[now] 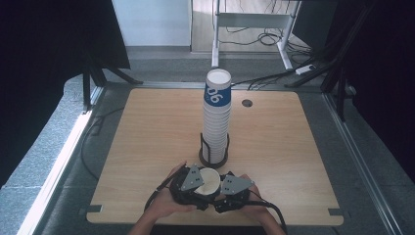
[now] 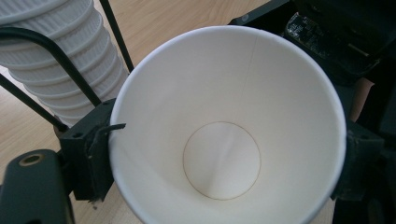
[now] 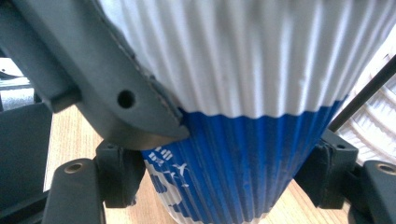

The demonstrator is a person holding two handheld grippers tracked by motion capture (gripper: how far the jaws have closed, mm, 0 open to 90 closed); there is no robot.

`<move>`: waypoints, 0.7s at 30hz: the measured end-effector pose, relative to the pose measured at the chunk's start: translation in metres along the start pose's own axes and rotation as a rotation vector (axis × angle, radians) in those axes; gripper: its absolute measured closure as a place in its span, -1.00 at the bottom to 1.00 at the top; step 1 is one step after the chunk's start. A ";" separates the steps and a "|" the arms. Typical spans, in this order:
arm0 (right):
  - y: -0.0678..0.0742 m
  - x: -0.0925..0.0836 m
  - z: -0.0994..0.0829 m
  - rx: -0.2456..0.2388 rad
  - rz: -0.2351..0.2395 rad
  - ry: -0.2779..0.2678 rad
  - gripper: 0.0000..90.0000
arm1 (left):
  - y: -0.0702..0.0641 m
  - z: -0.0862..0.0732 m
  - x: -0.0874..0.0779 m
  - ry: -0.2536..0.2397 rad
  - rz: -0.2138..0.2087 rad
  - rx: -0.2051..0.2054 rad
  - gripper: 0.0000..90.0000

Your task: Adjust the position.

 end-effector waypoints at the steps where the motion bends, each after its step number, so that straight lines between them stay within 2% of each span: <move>1: 0.000 0.000 0.000 0.003 0.002 -0.003 -0.41 | 0.000 0.000 0.000 -0.004 0.001 -0.005 -0.70; 8: -0.003 -0.005 0.000 0.029 0.005 -0.040 -0.40 | 0.003 0.003 -0.004 -0.043 0.007 -0.073 -0.75; 10: -0.004 -0.007 -0.001 0.037 0.005 -0.049 -0.40 | 0.006 0.004 -0.006 -0.053 0.006 -0.108 -0.78; 12: -0.006 -0.009 -0.002 0.049 0.003 -0.060 -0.40 | 0.008 0.005 -0.009 -0.073 -0.001 -0.136 -0.73; 21: -0.009 -0.016 -0.001 0.071 0.006 -0.114 -0.40 | 0.011 0.006 -0.015 -0.114 -0.004 -0.156 -0.72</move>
Point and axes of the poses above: each handheld gripper's, and its own axes: x roughly forward along the jaws, z roughly out of its top, y roughly to its left, the point moved 2 cm from there along x, roughly forward along the jaws, and after that the axes turned 13 degrees about z, right-handed, at the moved point
